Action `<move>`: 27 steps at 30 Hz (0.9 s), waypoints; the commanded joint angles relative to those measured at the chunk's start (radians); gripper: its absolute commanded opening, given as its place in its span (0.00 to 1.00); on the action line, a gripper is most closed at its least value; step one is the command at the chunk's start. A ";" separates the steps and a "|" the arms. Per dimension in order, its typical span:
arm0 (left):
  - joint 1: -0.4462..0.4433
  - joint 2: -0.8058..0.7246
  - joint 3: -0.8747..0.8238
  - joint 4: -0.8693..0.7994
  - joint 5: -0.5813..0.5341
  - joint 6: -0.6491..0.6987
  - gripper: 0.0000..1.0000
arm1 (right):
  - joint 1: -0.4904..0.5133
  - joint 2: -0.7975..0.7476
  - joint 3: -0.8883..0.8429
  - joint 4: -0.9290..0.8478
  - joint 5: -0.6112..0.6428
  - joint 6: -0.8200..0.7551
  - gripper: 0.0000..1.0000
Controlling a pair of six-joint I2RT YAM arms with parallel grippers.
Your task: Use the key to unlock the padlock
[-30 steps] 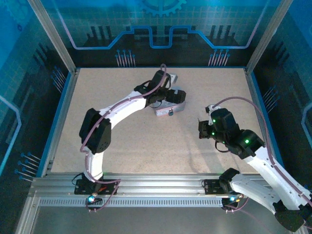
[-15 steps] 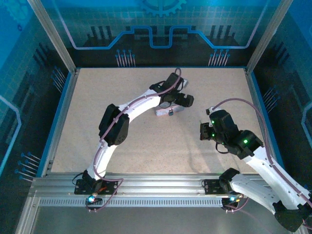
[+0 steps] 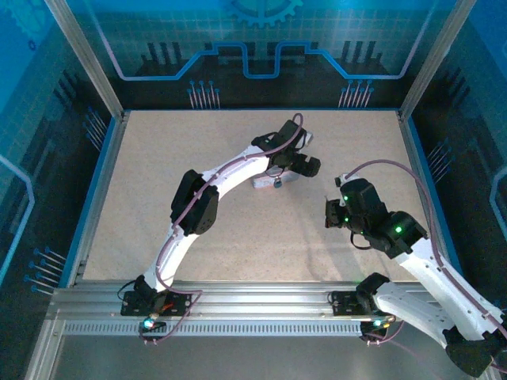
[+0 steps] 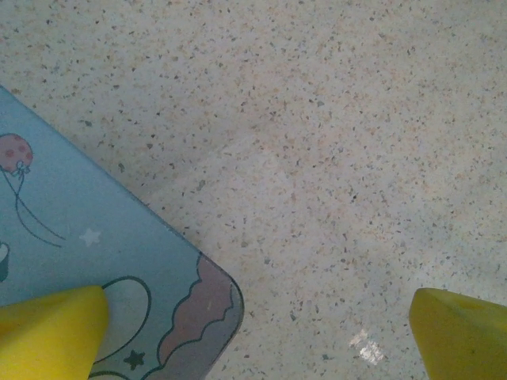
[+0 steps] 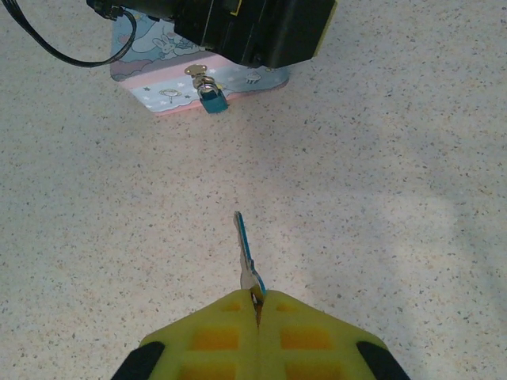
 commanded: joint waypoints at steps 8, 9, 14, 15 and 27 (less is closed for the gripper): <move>-0.014 0.014 -0.002 -0.083 0.035 0.020 0.99 | -0.021 0.007 0.001 -0.025 0.013 0.006 0.00; -0.015 0.008 -0.011 -0.085 0.036 0.019 0.99 | -0.022 0.006 0.003 -0.028 0.014 0.005 0.00; -0.024 -0.057 -0.109 -0.062 0.047 0.008 0.99 | -0.038 -0.002 0.004 -0.044 0.010 -0.002 0.00; -0.023 -0.072 -0.133 -0.051 0.050 0.003 0.99 | -0.040 -0.004 0.004 -0.044 0.010 -0.004 0.00; -0.059 -0.222 -0.337 0.042 0.080 -0.038 0.99 | -0.077 -0.015 -0.016 -0.042 -0.019 -0.001 0.00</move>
